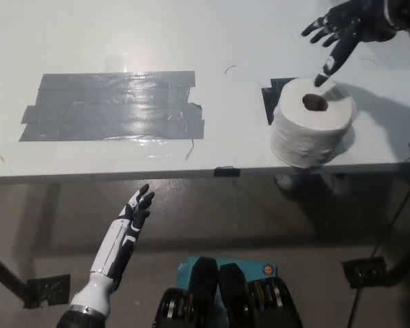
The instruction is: A toilet paper roll is kept on the black spot on the desk infront of the robot and the robot inserts its right thumb into the hole in the centre to grab the roll. Then it passes the roll to a person.
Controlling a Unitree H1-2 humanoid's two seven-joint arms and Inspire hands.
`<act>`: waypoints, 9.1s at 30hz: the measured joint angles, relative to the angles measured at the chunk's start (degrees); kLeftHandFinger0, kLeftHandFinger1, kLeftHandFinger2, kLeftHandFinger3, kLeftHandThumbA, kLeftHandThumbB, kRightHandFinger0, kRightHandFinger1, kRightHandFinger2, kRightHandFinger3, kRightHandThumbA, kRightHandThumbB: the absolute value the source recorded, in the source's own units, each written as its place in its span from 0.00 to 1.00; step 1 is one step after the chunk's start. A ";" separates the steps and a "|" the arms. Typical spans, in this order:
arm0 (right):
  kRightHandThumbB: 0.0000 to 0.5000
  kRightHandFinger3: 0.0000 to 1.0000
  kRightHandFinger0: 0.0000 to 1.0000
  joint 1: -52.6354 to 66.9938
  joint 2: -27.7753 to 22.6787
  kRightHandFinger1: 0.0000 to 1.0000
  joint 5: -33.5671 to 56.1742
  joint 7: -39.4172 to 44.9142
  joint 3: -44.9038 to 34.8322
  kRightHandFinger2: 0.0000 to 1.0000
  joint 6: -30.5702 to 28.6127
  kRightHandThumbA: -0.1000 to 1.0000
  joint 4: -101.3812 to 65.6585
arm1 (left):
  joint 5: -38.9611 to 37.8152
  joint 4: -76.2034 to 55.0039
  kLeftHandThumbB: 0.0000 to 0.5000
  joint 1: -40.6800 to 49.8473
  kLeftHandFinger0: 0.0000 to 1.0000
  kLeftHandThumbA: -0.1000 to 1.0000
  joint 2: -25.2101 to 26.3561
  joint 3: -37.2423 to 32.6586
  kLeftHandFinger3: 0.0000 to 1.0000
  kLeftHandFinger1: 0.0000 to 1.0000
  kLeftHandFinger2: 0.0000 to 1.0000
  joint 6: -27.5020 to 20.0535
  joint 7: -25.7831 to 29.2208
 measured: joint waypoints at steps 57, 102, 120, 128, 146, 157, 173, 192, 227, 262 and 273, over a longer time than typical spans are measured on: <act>0.75 1.00 1.00 6.15 4.12 1.00 -9.50 -11.16 -4.55 1.00 -5.15 1.00 4.88 | 0.06 -0.63 0.23 -0.28 1.00 1.00 0.11 0.07 1.00 1.00 1.00 0.75 -0.57; 0.52 0.73 0.07 7.50 8.22 0.25 -15.50 -18.66 0.14 0.42 -5.79 0.03 6.75 | -0.13 -0.74 0.26 -1.44 1.00 1.00 0.32 0.18 1.00 1.00 1.00 1.17 -1.33; 0.42 0.37 0.16 8.75 6.68 0.65 -17.54 -20.90 -0.85 0.79 -5.95 0.00 7.69 | -0.20 -0.75 0.19 -2.73 1.00 1.00 0.48 0.24 1.00 1.00 1.00 1.37 -1.38; 0.39 0.74 0.18 14.00 4.42 0.60 -10.17 -25.33 -18.53 0.90 -7.88 0.00 5.07 | -0.27 -0.59 0.15 -3.06 1.00 1.00 0.56 0.23 1.00 1.00 1.00 1.35 -1.46; 0.32 0.97 0.00 25.61 6.92 0.21 10.27 -27.04 -57.12 0.59 -7.96 0.00 2.13 | -0.29 0.65 0.11 -3.08 1.00 1.00 0.54 0.24 1.00 1.00 1.00 1.36 -1.45; 0.24 1.00 0.00 29.67 12.77 0.35 22.10 -24.82 -69.82 0.73 -3.28 0.00 -6.45 | -0.35 1.08 0.08 -6.81 1.00 1.00 0.53 0.50 1.00 1.00 1.00 1.34 -1.45; 0.32 0.97 0.00 34.73 18.46 0.42 37.45 -24.38 -65.38 0.82 5.75 0.00 -27.82 | -0.35 1.22 0.10 -8.83 1.00 1.00 0.47 0.54 1.00 1.00 1.00 1.34 -1.44; 0.22 0.94 0.00 40.36 18.02 0.42 55.27 -29.23 -48.14 0.82 8.85 0.00 -50.67 | -0.38 1.30 0.07 -9.53 1.00 1.00 0.50 0.58 1.00 1.00 1.00 1.35 -1.46; 0.41 0.95 0.14 23.67 8.39 0.63 31.52 -41.47 -21.54 0.94 7.78 0.00 -25.60 | -0.28 1.30 0.09 -9.83 1.00 1.00 0.54 0.34 1.00 1.00 1.00 1.38 -1.47; 0.98 1.00 1.00 25.48 -0.13 1.00 11.77 -31.83 -16.98 1.00 6.06 0.78 -44.13 | -0.07 0.42 0.11 -8.86 1.00 1.00 1.07 -0.17 1.00 1.00 1.00 1.67 -2.06; 0.85 1.00 1.00 38.71 -0.89 1.00 11.58 -33.35 -26.63 1.00 7.78 1.00 -67.19 | -0.04 0.36 0.12 -4.51 1.00 1.00 0.55 -0.43 1.00 1.00 1.00 1.65 -2.04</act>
